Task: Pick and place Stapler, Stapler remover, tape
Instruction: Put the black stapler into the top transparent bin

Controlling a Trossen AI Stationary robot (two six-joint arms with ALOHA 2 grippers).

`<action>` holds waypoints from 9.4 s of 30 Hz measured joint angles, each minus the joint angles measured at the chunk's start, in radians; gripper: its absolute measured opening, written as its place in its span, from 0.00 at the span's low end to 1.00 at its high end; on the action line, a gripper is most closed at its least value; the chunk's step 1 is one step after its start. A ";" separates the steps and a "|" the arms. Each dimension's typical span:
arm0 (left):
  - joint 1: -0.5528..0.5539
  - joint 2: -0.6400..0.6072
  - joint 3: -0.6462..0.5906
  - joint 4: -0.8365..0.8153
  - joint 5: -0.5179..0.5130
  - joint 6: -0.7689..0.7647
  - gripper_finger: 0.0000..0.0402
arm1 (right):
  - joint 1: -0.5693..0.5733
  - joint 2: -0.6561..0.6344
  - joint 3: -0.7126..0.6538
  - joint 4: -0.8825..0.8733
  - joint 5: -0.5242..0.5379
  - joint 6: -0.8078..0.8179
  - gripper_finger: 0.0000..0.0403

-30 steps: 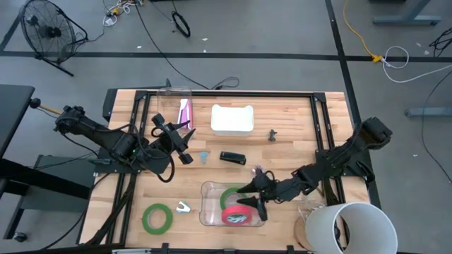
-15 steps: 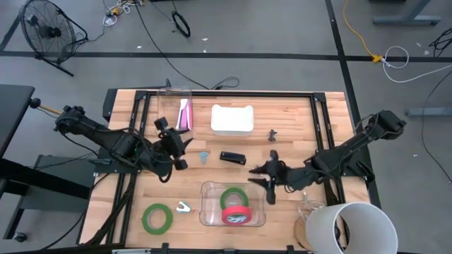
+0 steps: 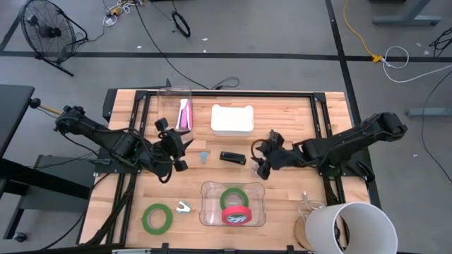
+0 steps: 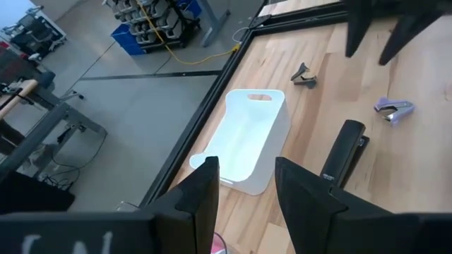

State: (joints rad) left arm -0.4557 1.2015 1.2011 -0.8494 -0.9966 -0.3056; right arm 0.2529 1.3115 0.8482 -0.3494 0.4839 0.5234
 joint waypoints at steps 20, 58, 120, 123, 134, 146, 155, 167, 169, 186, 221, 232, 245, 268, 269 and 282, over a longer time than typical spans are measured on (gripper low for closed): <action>0.000 0.001 0.000 0.000 0.000 -0.006 0.35 | -0.176 0.271 0.000 0.194 -0.258 -0.072 0.55; 0.000 0.002 0.000 0.026 0.007 -0.007 0.35 | -0.196 0.262 0.081 0.320 -0.370 -0.139 0.25; 0.144 0.001 0.001 0.527 0.560 0.108 0.35 | -0.041 0.027 0.336 0.168 -0.329 -0.338 0.25; 0.143 0.001 0.001 0.525 0.565 0.108 0.35 | -0.034 0.027 0.336 0.163 -0.329 -0.338 0.25; 0.143 0.002 0.001 0.525 0.607 0.105 0.35 | 0.010 0.015 0.336 0.159 -0.317 -0.339 0.25; 0.141 0.005 -0.002 0.513 0.615 0.106 0.36 | 0.046 0.010 0.338 0.100 -0.264 -0.326 0.25; 0.139 0.003 -0.002 0.516 0.673 0.099 0.36 | 0.047 -0.008 0.338 0.087 -0.278 -0.337 0.25; 0.132 0.012 0.000 0.551 0.772 0.102 0.54 | 0.044 -0.010 0.338 0.129 -0.300 -0.350 0.25; 0.132 0.012 0.000 0.560 0.778 0.102 0.55 | 0.044 -0.010 0.338 0.129 -0.299 -0.349 0.25; 0.144 0.093 0.000 0.726 0.799 0.140 0.55 | 0.038 0.028 0.337 0.210 -0.319 -0.371 0.25; 0.264 -0.028 0.000 0.270 0.443 0.055 0.34 | 0.038 0.017 0.336 0.061 -0.110 -0.286 0.78; 0.317 -0.196 -0.068 -0.214 -0.027 -0.468 0.34 | 0.050 0.016 0.336 0.016 -0.116 -0.244 0.67; 0.386 -0.286 -0.463 -0.175 -0.160 -0.809 0.34 | 0.056 0.016 0.336 0.038 -0.135 -0.244 0.61; 0.784 -0.267 -0.685 0.457 0.011 -0.385 0.34 | 0.069 0.016 0.336 0.095 -0.135 -0.275 0.61; 0.793 -0.260 -0.686 0.454 0.020 -0.384 0.34 | 0.070 0.016 0.336 0.095 -0.135 -0.278 0.61; 0.879 -0.020 -0.686 0.612 0.079 -0.363 0.34 | 0.076 0.017 0.336 0.103 -0.135 -0.278 0.61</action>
State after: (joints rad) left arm 0.4230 1.1816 0.5156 -0.2378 -0.9177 -0.6684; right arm 0.3284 1.3281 1.1843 -0.2459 0.3486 0.2451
